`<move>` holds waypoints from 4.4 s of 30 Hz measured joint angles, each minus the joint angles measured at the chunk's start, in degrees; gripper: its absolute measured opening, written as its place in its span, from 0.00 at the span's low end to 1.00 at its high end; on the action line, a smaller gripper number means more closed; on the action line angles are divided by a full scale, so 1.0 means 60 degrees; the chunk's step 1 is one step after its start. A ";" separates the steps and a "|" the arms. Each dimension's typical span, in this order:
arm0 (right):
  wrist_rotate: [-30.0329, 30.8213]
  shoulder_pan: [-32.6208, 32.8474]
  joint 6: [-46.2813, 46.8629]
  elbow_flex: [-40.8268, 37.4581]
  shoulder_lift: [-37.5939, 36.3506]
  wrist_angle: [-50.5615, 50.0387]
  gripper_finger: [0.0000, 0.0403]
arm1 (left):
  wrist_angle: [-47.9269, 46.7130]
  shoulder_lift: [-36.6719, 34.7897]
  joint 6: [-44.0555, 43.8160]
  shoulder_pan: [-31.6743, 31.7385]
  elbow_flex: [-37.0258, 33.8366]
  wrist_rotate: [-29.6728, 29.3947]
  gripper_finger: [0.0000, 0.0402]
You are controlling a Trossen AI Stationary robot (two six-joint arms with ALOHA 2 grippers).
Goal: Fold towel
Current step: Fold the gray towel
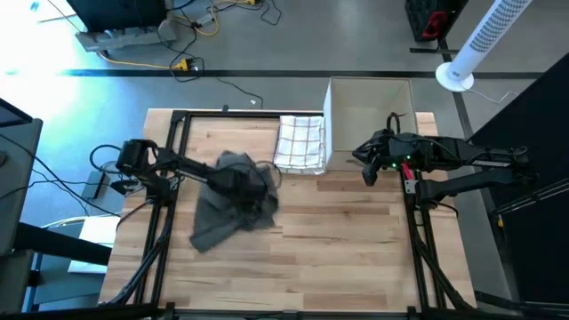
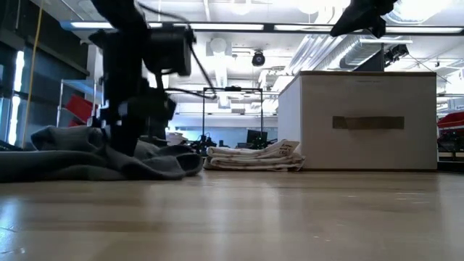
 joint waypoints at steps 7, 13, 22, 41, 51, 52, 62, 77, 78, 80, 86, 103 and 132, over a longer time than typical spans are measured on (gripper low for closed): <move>-0.0008 0.0000 -0.0779 0.0000 0.0000 0.0007 0.00 | 0.1972 0.1541 -0.1452 -0.1076 0.1242 0.0560 0.00; -0.0059 -0.0004 -0.1108 0.0000 0.0000 0.0007 0.00 | 0.2285 0.3035 -0.0250 -0.1178 0.3187 0.0727 0.00; -0.0086 0.0000 -0.1128 0.0000 0.0000 -0.0135 0.00 | 0.0669 0.3087 0.1759 -0.0280 0.4521 -0.0295 0.00; -0.0088 -0.0002 -0.0408 -0.0970 0.0000 -0.0673 0.00 | -0.2788 0.2656 0.5621 0.0330 0.7574 -0.0922 0.14; -0.0590 0.0000 0.0509 -0.2380 -0.0007 0.0290 0.00 | -0.6077 0.2526 0.7258 0.0441 0.7965 -0.4080 0.27; -0.0708 0.0000 0.0693 -0.2476 -0.0014 0.0348 0.00 | -0.6188 0.2459 0.7612 0.0457 0.7965 -0.4273 0.27; -0.1777 0.0747 0.2800 -0.2987 0.0367 0.1850 0.00 | -0.5408 0.1391 1.0425 0.2360 0.6495 -0.1406 0.11; 0.0327 0.3666 0.7221 -0.2809 0.3620 0.4728 0.00 | -0.3173 -0.0607 1.2283 0.3837 0.2953 0.0159 0.00; 0.0319 0.3799 0.7347 -0.2677 0.3926 0.4784 0.00 | -0.3148 -0.0625 1.2346 0.3849 0.2763 0.0221 0.00; 0.0252 0.4032 0.7505 -0.2391 0.4539 0.4782 0.00 | -0.2999 -0.0621 1.2395 0.3821 0.2352 0.0221 0.00; -0.0195 0.4271 0.7300 -0.1563 0.6047 0.4762 0.00 | -0.1836 -0.0614 1.2371 0.3508 0.1149 0.0328 0.00; 0.0324 0.3993 0.7129 -0.1457 0.7701 0.5971 0.00 | -0.0147 -0.0614 1.1117 0.3005 -0.0702 0.1369 0.00; 0.0274 0.3850 0.7999 -0.1490 0.6044 0.2656 0.00 | 0.1026 -0.0649 0.7588 0.0879 -0.1638 0.1176 0.00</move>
